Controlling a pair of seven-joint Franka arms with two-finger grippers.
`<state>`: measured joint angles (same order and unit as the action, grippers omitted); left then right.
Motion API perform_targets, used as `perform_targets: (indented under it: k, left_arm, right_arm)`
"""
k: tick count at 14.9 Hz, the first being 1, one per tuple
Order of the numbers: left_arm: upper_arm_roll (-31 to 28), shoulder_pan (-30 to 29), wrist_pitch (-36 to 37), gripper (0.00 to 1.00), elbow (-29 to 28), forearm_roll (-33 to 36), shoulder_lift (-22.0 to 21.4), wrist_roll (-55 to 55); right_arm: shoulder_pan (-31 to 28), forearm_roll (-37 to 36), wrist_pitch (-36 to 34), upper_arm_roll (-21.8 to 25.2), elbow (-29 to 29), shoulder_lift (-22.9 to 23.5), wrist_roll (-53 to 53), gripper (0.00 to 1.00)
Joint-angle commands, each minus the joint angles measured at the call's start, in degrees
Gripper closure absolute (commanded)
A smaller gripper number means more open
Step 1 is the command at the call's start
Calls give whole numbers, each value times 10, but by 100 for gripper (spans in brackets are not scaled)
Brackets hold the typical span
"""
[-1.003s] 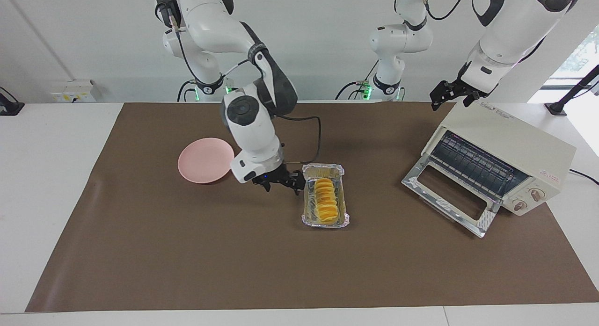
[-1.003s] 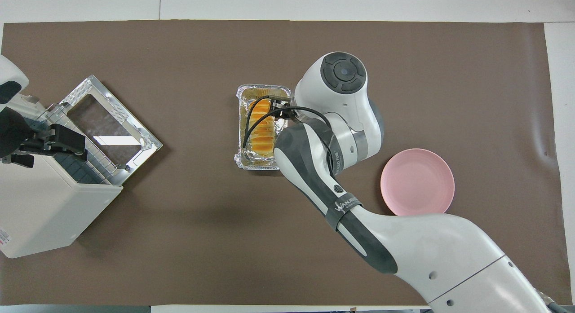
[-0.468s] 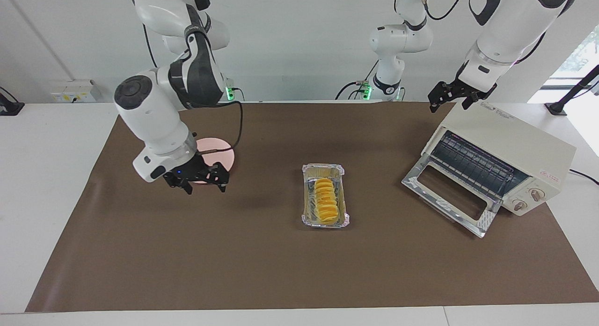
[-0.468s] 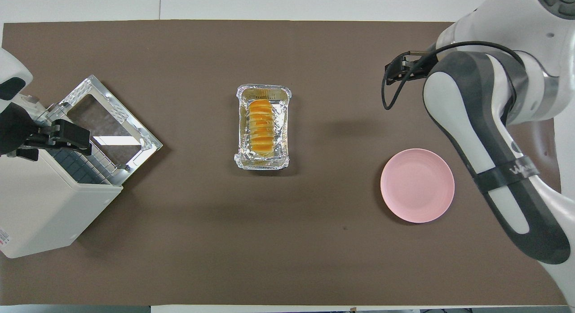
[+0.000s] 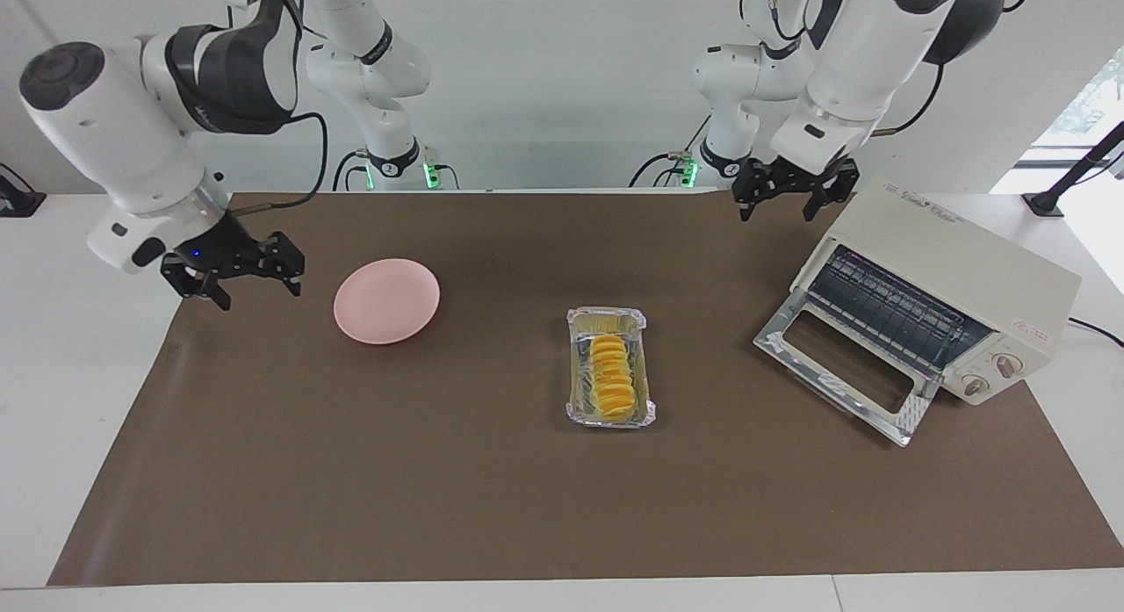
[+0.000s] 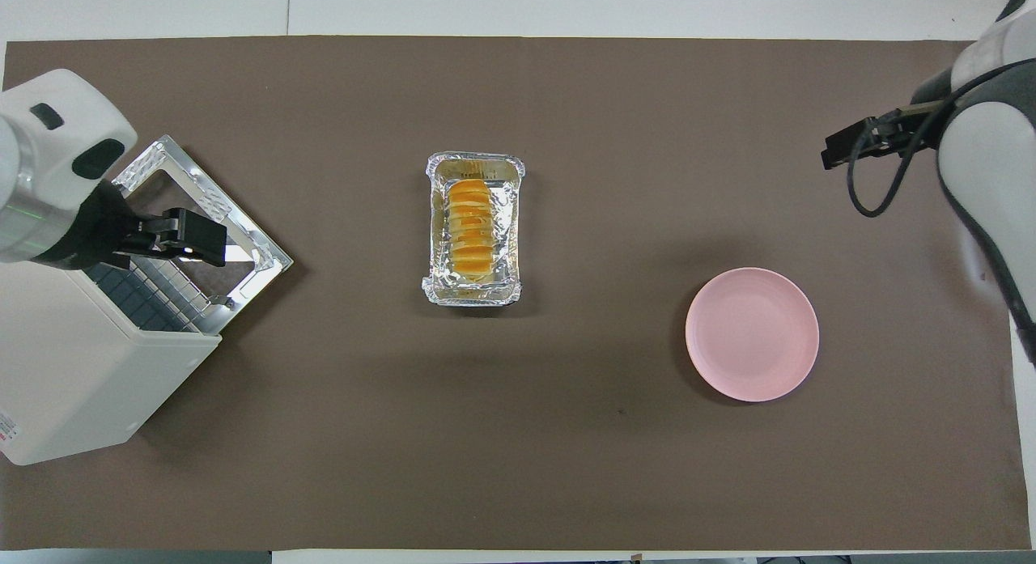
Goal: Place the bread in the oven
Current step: 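Reach the left gripper over the foil tray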
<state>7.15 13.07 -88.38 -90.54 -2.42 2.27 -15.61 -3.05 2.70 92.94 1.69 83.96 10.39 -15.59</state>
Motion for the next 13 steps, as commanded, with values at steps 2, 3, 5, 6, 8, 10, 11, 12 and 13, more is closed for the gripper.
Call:
perform_targets:
  k: [2,3,5,6,8,10,11,12,13]
  left_arm:
    - [-10,108,-11,0,179,-15,193,-124]
    - [-12,128,-34,0,199,-15,222,-150]
    - [-12,162,-109,0,197,-4,250,-159]
    - [-13,172,-121,0,198,-2,265,-159]
    - [-18,197,-150,0,204,5,313,-180]
    - [-35,230,-187,0,204,21,346,-188]
    - [-36,232,-188,0,202,21,353,-188]
    - [-36,232,-188,0,201,21,353,-188]
    - [-35,231,-192,0,200,20,353,-188]
  right_arm:
    - [-12,-15,-44,-8,15,-59,-12,0]
    - [-17,-10,-62,-8,15,-65,-9,0]
    - [-28,-8,-80,-8,18,-77,-8,0]
    - [-30,-9,-88,-8,18,-80,-14,0]
    - [-29,-15,-107,-7,25,-90,-12,0]
    - [-28,-21,-110,-7,33,-94,-11,0]
    - [-28,-25,-109,-7,38,-96,-14,0]
    - [-28,-26,-108,-7,44,-99,-14,0]
    - [-25,-36,-107,-7,45,-105,-14,0]
